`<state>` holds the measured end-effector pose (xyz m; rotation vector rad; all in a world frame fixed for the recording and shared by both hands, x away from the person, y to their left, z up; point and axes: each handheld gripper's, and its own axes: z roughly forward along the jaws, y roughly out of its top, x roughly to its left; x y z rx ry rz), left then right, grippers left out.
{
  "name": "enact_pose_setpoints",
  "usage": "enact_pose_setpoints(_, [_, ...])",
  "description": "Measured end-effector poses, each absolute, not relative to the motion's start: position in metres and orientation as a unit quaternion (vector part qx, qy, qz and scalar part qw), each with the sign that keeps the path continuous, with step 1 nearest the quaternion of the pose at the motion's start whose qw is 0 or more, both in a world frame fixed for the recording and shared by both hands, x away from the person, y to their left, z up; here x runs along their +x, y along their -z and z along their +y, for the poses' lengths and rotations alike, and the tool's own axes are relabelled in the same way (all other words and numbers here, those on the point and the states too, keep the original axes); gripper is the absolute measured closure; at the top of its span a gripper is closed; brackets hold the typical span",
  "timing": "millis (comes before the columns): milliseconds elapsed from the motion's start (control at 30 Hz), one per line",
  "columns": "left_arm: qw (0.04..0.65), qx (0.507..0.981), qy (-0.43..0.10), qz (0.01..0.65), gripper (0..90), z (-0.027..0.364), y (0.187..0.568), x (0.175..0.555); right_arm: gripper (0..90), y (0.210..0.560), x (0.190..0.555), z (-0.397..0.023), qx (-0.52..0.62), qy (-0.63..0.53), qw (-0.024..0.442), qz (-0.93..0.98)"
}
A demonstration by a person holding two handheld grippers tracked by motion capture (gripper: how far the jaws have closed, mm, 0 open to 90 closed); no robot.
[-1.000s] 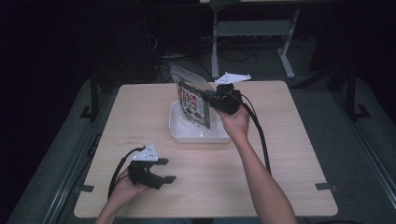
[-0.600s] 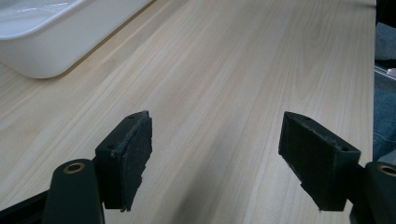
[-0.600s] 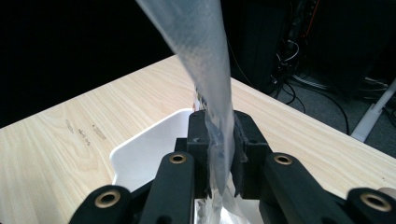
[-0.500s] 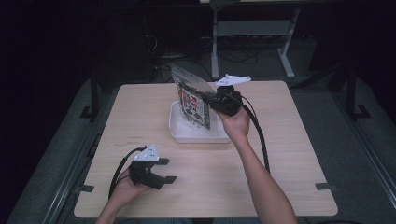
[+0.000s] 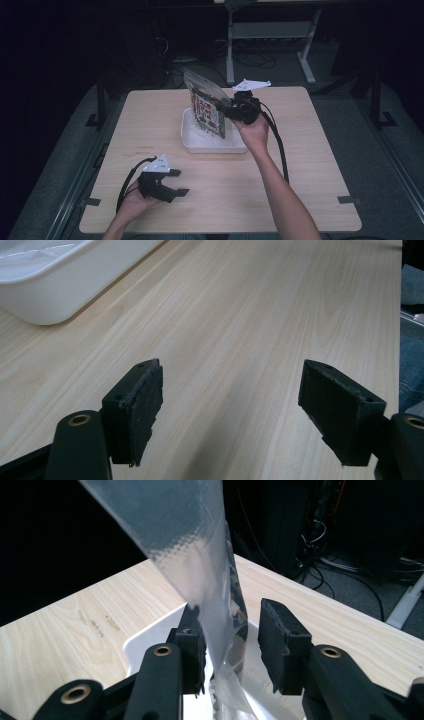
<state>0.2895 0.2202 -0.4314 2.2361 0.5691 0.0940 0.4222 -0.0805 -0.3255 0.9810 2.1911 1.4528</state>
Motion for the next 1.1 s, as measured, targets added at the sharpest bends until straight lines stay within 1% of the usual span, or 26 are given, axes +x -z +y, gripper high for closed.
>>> enact_pose_setpoints(133, [0.404, 0.886, -0.037, 0.225, 24.9, 0.220, 0.431, 0.290, 57.7, 0.325, 0.421, -0.081, 0.342, -0.516, 0.157, 0.770])
enact_pose_setpoints(167, [0.404, 0.886, -0.037, 0.225, 24.9, 0.220, 0.431, 0.290, 55.2, 0.325, 0.421, -0.082, 0.341, -0.517, 0.153, 0.770])
enact_pose_setpoints(500, [0.405, 0.885, -0.038, 0.225, 24.7, 0.220, 0.430, 0.289, 48.2, 0.325, 0.416, -0.087, 0.338, -0.520, 0.138, 0.772])
enact_pose_setpoints(800, [0.402, 0.886, -0.039, 0.226, 24.5, 0.219, 0.431, 0.290, 46.3, 0.326, 0.411, -0.094, 0.335, -0.525, 0.130, 0.771])
enact_pose_setpoints(933, [0.400, 0.887, -0.040, 0.228, 24.2, 0.219, 0.432, 0.290, 44.7, 0.327, 0.409, -0.098, 0.336, -0.528, 0.109, 0.772])
enact_pose_setpoints(1100, [0.399, 0.887, -0.042, 0.228, 24.1, 0.220, 0.431, 0.290, 43.5, 0.330, 0.404, -0.102, 0.334, -0.526, 0.110, 0.774])
